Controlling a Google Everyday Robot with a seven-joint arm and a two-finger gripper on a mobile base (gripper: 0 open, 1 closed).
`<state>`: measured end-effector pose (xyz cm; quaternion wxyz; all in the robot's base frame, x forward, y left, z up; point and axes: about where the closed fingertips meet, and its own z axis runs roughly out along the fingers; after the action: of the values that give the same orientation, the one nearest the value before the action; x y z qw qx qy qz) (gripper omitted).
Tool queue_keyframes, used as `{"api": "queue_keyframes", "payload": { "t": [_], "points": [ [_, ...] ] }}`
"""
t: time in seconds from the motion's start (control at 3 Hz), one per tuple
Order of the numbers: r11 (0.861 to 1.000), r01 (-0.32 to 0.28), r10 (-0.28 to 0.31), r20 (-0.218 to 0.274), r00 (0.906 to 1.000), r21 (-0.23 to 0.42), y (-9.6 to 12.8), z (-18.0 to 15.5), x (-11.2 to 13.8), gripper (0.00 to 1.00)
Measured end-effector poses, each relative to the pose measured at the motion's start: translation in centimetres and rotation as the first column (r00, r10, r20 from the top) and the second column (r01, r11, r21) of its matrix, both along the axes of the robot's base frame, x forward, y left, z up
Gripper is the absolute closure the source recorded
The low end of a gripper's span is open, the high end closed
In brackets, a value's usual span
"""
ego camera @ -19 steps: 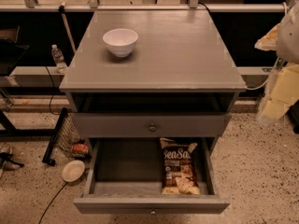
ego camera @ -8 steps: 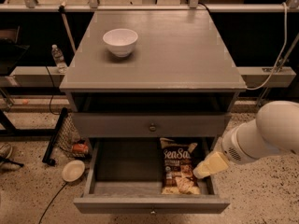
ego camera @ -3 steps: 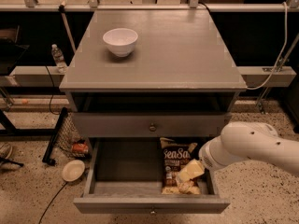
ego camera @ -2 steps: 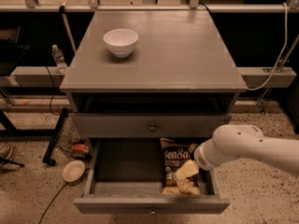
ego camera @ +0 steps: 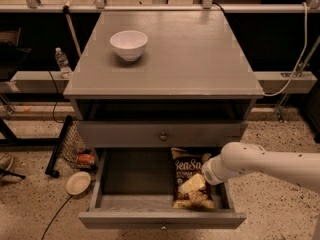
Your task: Pick brown chip bag from middle drawer and place on counter
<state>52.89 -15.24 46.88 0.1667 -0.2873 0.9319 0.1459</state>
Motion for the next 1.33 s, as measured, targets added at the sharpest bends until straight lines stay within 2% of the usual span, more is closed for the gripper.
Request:
{"api": "queue_keyframes", "payload": {
  "t": [1.0,1.33],
  "points": [
    [1.000,0.012,-0.012,-0.040,0.9991,-0.001,-0.4,-4.9,2.2,0.00],
    [1.000,0.001,-0.001,-0.065,0.9979,0.002,0.6,-6.6,2.2,0.00]
  ]
}}
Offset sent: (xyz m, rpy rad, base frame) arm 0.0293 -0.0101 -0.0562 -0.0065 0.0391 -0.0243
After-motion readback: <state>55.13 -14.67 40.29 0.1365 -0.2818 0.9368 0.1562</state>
